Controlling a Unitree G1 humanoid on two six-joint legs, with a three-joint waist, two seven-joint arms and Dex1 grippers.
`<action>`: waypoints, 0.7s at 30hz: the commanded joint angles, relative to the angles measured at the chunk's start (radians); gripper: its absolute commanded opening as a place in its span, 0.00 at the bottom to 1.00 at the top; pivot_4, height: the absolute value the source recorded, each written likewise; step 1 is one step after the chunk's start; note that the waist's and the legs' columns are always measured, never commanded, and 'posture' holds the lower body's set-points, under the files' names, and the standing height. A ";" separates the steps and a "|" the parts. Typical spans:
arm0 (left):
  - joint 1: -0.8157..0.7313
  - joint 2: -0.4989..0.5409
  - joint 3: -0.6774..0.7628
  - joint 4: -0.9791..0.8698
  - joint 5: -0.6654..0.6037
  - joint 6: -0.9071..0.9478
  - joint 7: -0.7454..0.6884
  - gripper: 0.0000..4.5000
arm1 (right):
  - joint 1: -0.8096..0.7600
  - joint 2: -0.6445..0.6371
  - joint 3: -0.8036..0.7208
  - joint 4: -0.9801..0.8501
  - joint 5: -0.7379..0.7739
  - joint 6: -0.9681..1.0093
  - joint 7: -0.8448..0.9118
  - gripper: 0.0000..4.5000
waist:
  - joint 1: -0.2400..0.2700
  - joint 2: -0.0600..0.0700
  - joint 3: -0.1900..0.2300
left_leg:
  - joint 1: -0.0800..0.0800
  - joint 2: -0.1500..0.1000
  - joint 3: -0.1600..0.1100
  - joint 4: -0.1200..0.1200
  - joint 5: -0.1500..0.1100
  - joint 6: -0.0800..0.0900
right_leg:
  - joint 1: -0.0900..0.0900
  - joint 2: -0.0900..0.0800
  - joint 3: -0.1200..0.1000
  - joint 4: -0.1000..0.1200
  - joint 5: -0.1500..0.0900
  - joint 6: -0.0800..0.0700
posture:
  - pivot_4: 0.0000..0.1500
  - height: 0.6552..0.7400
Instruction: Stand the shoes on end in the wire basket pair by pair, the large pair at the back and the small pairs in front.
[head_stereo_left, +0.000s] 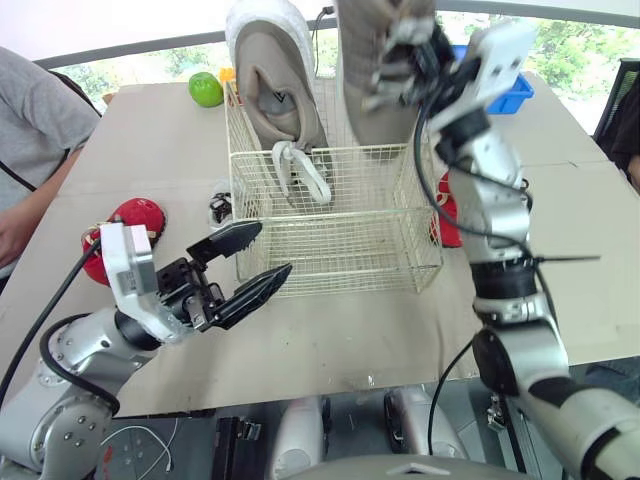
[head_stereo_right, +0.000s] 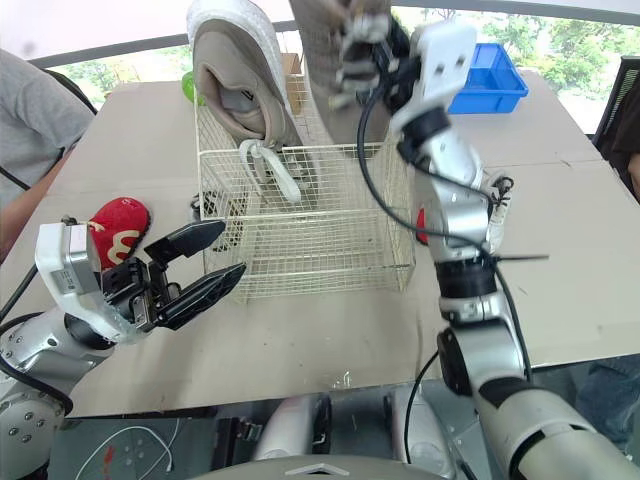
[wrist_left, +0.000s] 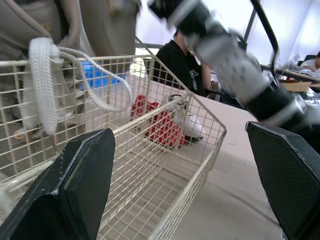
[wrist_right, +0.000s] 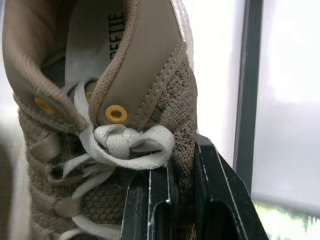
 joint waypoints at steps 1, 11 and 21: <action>0.005 0.000 0.026 -0.020 -0.007 -0.022 -0.001 1.00 | 0.062 0.011 0.010 -0.119 0.007 0.075 -0.032 0.01 | -0.001 0.000 0.000 | 0.000 0.000 0.000 0.001 0.000 0.000 | 0.000 0.000 0.000 0.000 0.000 0.000 | 1.00 1.00; -0.006 0.001 0.010 0.006 -0.001 -0.025 -0.009 1.00 | 0.167 0.019 -0.031 -0.242 0.126 0.341 -0.054 0.01 | 0.003 -0.003 -0.002 | 0.000 0.000 0.000 0.001 0.000 0.000 | 0.001 0.000 0.000 -0.001 0.000 0.000 | 1.00 1.00; -0.011 -0.016 0.022 0.039 -0.011 -0.017 0.024 1.00 | 0.188 -0.122 -0.043 -0.333 0.167 0.454 0.045 0.76 | 0.006 -0.006 -0.003 | 0.000 0.000 0.000 0.001 0.000 0.000 | 0.002 0.000 -0.001 -0.003 0.000 0.000 | 1.00 1.00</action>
